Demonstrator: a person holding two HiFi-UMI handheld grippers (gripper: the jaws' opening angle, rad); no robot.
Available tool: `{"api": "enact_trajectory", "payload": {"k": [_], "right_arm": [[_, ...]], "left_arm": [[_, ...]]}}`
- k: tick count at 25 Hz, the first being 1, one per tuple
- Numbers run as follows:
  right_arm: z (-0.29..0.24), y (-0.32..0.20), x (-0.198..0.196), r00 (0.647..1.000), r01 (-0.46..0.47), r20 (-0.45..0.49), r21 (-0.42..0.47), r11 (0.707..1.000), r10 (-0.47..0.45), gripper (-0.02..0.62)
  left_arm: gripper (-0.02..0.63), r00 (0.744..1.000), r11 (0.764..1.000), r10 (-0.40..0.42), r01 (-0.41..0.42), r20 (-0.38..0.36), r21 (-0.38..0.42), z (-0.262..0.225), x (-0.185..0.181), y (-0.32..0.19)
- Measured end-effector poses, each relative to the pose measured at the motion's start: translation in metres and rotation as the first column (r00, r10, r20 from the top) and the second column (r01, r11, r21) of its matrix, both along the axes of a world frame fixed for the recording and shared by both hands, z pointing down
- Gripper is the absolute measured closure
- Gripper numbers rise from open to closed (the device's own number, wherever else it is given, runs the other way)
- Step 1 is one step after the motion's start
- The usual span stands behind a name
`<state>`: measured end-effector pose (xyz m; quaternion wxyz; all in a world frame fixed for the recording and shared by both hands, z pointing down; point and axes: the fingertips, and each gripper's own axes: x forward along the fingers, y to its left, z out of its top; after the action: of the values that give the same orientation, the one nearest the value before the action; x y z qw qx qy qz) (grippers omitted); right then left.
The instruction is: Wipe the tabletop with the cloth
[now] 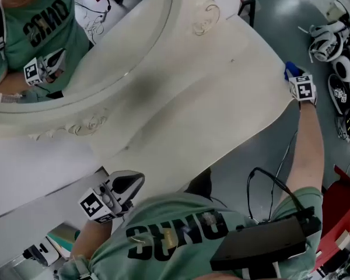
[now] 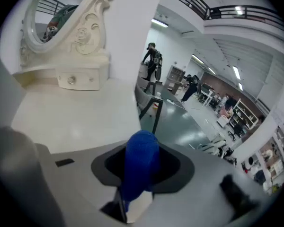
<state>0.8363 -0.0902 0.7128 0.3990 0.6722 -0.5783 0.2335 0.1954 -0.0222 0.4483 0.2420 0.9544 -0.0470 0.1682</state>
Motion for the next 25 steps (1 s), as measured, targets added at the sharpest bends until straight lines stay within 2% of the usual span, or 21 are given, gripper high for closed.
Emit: {"api": "enact_trajectory", "payload": {"k": [2, 3, 5, 7, 9, 11, 12, 13, 15, 17, 19, 22, 25], "right_arm": [[-0.015, -0.004, -0.061, 0.994, 0.106, -0.005, 0.020, 0.994, -0.106, 0.468], [-0.022, -0.004, -0.109, 0.984, 0.176, 0.007, 0.039, 0.984, -0.177, 0.468], [-0.033, 0.008, -0.237, 0.941, 0.331, 0.052, 0.073, 0.941, -0.335, 0.468], [-0.041, 0.033, -0.392, 0.860, 0.488, 0.108, 0.111, 0.866, -0.499, 0.468], [-0.047, 0.072, -0.551, 0.752, 0.616, 0.172, 0.159, 0.771, -0.636, 0.468], [-0.043, 0.125, -0.692, 0.641, 0.715, 0.207, 0.188, 0.673, -0.739, 0.468], [-0.033, 0.154, -0.752, 0.596, 0.750, 0.222, 0.191, 0.634, -0.772, 0.468], [-0.023, 0.180, -0.807, 0.559, 0.773, 0.243, 0.193, 0.604, -0.793, 0.466], [-0.025, 0.213, -0.902, 0.502, 0.802, 0.282, 0.202, 0.562, -0.817, 0.466], [-0.028, 0.229, -0.967, 0.477, 0.818, 0.293, 0.195, 0.541, -0.828, 0.466], [-0.020, 0.240, -0.999, 0.488, 0.825, 0.285, 0.159, 0.543, -0.825, 0.466], [-0.030, 0.233, -1.001, 0.508, 0.827, 0.256, 0.124, 0.549, -0.823, 0.466], [-0.044, 0.201, -0.974, 0.561, 0.792, 0.243, 0.119, 0.598, -0.791, 0.466]], "left_arm": [[0.598, 0.999, 1.000, 0.000, 0.001, -0.040, 0.014, -0.006, -0.017, 0.006], [0.597, 0.998, 1.000, 0.001, 0.001, -0.059, 0.022, -0.009, -0.031, 0.008], [0.597, 0.996, 0.999, -0.001, 0.005, -0.094, 0.038, -0.015, -0.070, 0.013], [0.597, 0.991, 0.998, -0.011, 0.018, -0.136, 0.056, -0.019, -0.120, 0.024], [0.597, 0.983, 0.996, -0.008, 0.025, -0.183, 0.086, -0.021, -0.176, 0.043], [0.598, 0.977, 0.992, 0.013, 0.015, -0.212, 0.129, -0.019, -0.233, 0.067], [0.597, 0.976, 0.990, 0.019, 0.012, -0.215, 0.141, -0.018, -0.262, 0.078], [0.597, 0.976, 0.990, 0.017, 0.014, -0.216, 0.141, -0.017, -0.290, 0.087], [0.597, 0.974, 0.991, 0.005, 0.026, -0.226, 0.133, -0.022, -0.342, 0.095], [0.598, 0.970, 0.992, -0.009, 0.039, -0.242, 0.122, -0.030, -0.387, 0.102], [0.597, 0.969, 0.994, -0.021, 0.047, -0.247, 0.103, -0.037, -0.423, 0.112], [0.597, 0.969, 0.993, -0.034, 0.061, -0.245, 0.104, -0.066, -0.448, 0.112], [0.597, 0.969, 0.992, -0.012, 0.042, -0.245, 0.115, -0.083, -0.442, 0.090]]}}
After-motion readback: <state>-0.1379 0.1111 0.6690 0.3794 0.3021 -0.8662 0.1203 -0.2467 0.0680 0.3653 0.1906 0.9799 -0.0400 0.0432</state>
